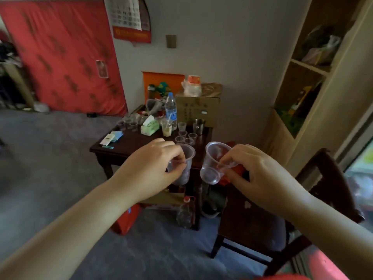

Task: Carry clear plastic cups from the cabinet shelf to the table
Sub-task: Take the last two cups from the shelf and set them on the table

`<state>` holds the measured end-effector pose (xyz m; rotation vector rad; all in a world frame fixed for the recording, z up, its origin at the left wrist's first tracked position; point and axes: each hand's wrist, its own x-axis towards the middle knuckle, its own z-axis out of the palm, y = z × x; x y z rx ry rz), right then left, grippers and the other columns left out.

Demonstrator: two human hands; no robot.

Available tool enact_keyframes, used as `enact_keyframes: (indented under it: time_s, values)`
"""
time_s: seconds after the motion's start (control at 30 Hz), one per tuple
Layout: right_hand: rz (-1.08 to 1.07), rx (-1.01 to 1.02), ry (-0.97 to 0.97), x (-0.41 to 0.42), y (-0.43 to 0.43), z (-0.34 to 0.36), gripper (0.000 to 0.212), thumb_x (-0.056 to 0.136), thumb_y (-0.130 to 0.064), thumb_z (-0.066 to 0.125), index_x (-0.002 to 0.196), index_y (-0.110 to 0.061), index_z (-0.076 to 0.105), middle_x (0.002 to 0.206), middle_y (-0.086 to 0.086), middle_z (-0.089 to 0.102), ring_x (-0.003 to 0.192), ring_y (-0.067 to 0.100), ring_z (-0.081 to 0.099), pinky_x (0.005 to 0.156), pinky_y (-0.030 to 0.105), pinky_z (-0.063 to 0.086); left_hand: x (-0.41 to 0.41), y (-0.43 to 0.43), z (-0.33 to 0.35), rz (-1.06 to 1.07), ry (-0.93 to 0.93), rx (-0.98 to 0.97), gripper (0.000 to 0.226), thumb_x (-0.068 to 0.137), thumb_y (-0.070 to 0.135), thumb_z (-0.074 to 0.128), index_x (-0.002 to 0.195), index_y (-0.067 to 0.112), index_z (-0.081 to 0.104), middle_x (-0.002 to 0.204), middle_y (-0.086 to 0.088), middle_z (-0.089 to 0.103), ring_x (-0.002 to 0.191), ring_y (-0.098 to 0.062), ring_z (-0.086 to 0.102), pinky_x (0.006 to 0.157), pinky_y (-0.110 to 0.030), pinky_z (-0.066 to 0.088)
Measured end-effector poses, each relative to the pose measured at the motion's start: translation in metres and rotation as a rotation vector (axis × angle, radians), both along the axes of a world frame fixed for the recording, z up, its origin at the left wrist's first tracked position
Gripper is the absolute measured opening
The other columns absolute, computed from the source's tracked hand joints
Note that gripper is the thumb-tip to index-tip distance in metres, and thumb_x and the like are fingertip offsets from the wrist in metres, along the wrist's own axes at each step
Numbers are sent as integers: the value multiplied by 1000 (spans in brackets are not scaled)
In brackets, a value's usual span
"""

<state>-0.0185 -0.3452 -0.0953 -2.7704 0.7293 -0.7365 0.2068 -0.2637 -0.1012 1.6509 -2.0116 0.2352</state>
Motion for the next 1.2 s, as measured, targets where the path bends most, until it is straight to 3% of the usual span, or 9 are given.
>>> enact_keyframes:
  time_s: [0.17,0.37,0.53,0.67,0.9,1.2]
  values:
    - [21,53,12,9,-82,-19,20,87,-31,49,102,-28,62,98,-18,57,96,-5,49,83,10,40,11,-79,-18,23,-36,43,8,82,25,58,75,22,58,73,10,56,77,-4,46,58,-17,35]
    - [64,92,50,36,-170,-51,15,89,-24,55,102,-24,63,96,-16,58,92,-3,50,83,13,37,35,-156,-52,79,1,113,7,82,25,61,75,24,59,73,12,57,76,-3,46,56,-11,32]
    - [102,136,42,76,-221,-70,15,87,-20,58,99,-23,66,94,-11,63,90,1,55,81,19,45,67,-195,-70,119,120,126,5,82,27,61,80,22,63,77,11,60,81,-5,50,63,-20,42]
    - [131,139,68,109,-253,-86,15,87,-18,60,99,-21,68,92,-10,65,88,2,56,78,21,48,99,-224,-83,128,106,124,5,82,26,61,79,22,63,75,12,59,78,-4,48,63,-21,42]
    - [88,162,83,176,-305,-120,18,87,-21,59,103,-21,67,98,-11,64,94,-1,53,82,14,43,171,-298,-116,24,108,157,6,83,26,60,81,22,64,73,17,52,77,-3,47,59,-14,38]
    - [-117,232,103,272,-372,-160,17,88,-21,59,103,-20,68,99,-11,65,95,2,53,84,13,41,273,-407,-168,-156,142,245,7,84,26,60,80,21,64,72,17,50,76,-5,46,64,-19,40]
